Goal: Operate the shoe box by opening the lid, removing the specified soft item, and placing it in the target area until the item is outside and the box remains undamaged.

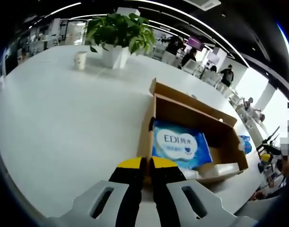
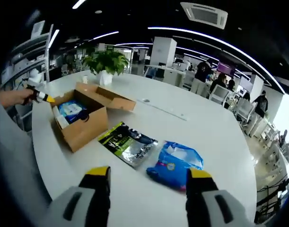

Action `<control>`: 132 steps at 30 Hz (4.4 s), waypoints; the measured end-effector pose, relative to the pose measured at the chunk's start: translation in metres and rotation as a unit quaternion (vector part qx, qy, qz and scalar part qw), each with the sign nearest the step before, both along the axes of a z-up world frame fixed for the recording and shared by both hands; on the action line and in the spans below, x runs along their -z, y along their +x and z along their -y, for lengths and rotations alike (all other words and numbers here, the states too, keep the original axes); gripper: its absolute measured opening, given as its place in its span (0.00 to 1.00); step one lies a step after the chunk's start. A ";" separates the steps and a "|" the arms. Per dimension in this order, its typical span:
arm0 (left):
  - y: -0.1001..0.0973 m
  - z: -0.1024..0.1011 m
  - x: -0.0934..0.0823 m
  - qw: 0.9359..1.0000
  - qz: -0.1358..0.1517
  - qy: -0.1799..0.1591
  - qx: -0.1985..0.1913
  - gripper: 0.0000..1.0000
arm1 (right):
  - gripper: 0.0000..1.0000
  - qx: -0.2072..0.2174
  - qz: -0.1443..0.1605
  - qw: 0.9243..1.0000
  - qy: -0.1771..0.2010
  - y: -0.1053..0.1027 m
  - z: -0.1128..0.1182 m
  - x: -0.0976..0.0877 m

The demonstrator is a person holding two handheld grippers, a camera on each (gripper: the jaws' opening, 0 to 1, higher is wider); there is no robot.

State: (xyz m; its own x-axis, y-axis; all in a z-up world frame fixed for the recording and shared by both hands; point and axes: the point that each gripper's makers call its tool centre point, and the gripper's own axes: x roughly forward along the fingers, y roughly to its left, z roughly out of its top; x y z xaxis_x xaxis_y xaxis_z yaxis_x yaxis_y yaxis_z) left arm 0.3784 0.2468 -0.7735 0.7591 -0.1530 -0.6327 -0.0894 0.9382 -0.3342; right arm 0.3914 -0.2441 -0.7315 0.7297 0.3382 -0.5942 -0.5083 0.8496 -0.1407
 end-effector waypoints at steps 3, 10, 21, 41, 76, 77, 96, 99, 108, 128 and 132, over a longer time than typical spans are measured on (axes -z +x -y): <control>0.000 0.000 0.000 1.000 0.000 0.001 0.001 0.04 | 0.63 -0.008 0.002 1.000 0.002 -0.002 -0.010 -0.004; 0.000 -0.001 0.000 1.000 0.000 0.001 0.002 0.04 | 0.61 -0.034 0.011 0.999 0.010 -0.005 -0.038 -0.019; -0.001 -0.001 0.000 1.000 0.001 0.011 0.010 0.03 | 0.59 -0.068 0.015 0.997 0.036 -0.005 -0.078 -0.034; 0.000 0.000 0.000 1.000 0.001 0.014 0.009 0.03 | 0.51 -0.168 0.001 0.983 0.073 0.005 -0.170 -0.040; 0.000 0.000 -0.002 1.000 -0.002 0.026 0.009 0.03 | 0.41 -0.106 -0.114 0.978 0.136 0.038 -0.269 0.016; 0.000 0.000 -0.002 1.000 -0.003 0.026 0.009 0.03 | 0.41 -0.103 -0.116 0.978 0.140 0.040 -0.272 0.017; 0.001 -0.001 0.000 0.999 -0.002 0.034 0.012 0.03 | 0.41 -0.072 -0.178 0.969 0.153 0.058 -0.311 0.056; 0.002 -0.002 0.000 0.999 -0.003 0.034 0.012 0.03 | 0.41 -0.069 -0.190 0.966 0.158 0.057 -0.315 0.060; 0.002 -0.002 0.000 0.999 -0.003 0.034 0.011 0.03 | 0.40 -0.058 -0.210 0.961 0.167 0.064 -0.324 0.070; 0.005 -0.007 0.004 0.999 -0.003 0.036 0.013 0.03 | 0.14 0.009 -0.298 0.928 0.221 0.056 -0.338 0.103; 0.004 -0.006 0.004 0.999 -0.002 0.038 0.013 0.03 | 0.00 0.017 -0.301 0.924 0.236 0.054 -0.341 0.100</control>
State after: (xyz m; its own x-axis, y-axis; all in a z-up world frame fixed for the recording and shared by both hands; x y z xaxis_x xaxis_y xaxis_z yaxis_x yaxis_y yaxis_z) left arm 0.3822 0.2523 -0.7773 0.7537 -0.1235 -0.6455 -0.0663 0.9629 -0.2617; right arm 0.4455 0.0967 -0.8311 0.3306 0.6458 -0.6882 -0.3458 0.7614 0.5483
